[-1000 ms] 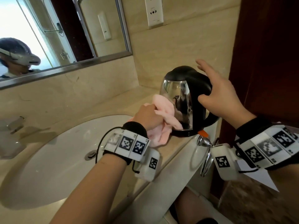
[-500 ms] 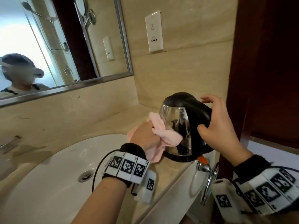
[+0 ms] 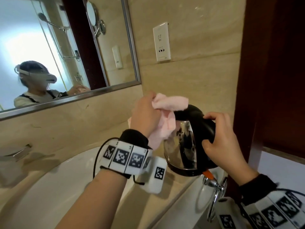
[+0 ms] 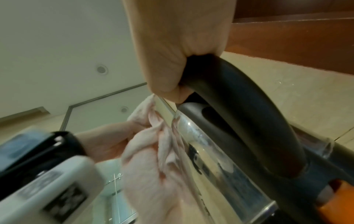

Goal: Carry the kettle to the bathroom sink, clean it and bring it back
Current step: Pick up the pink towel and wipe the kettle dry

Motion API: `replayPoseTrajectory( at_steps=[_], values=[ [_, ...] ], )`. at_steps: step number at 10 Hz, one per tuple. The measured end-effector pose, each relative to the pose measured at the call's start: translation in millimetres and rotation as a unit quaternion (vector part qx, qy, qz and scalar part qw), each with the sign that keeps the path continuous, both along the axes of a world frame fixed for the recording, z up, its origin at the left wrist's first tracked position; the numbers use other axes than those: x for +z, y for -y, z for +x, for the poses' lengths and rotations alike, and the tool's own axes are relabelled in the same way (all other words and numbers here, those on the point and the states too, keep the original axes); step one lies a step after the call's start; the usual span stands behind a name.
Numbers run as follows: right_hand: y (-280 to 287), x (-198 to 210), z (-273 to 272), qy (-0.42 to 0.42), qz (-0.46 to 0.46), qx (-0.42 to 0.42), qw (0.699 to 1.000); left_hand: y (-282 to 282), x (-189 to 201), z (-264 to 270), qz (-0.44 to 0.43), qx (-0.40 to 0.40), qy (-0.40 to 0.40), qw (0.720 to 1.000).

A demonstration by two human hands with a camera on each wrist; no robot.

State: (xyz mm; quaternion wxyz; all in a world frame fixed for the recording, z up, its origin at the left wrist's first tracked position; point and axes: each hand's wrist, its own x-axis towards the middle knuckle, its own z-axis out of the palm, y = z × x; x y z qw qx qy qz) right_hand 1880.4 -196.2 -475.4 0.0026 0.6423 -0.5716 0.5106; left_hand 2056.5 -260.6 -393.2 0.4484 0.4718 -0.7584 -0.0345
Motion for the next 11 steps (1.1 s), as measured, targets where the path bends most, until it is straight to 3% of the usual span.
replayPoseTrajectory(
  at_steps=[2,4,5,7,9,11],
  values=[
    [2.1,0.1,-1.5,-0.005,-0.008,0.015,1.000,33.8,-23.6,-12.8,0.096,0.037,0.067,0.992],
    [1.4,0.0,-0.9,0.012,-0.003,0.019,1.000,35.2,-51.6,-3.4,0.208,0.074,0.153,0.963],
    [0.6,0.1,0.2,0.015,-0.007,0.022,1.000,32.9,-65.2,2.3,0.224,0.091,0.224,0.944],
    [-0.7,1.4,1.8,0.019,-0.017,0.012,1.000,14.1,-78.4,7.0,0.205,0.085,0.272,0.936],
    [5.1,1.9,17.7,0.084,-0.008,0.047,0.995,-11.4,-81.5,13.4,0.105,0.040,0.257,0.960],
    [4.6,-2.8,51.3,0.103,-0.015,0.062,0.993,-13.6,-85.7,22.4,0.087,0.020,0.252,0.964]
  ],
)
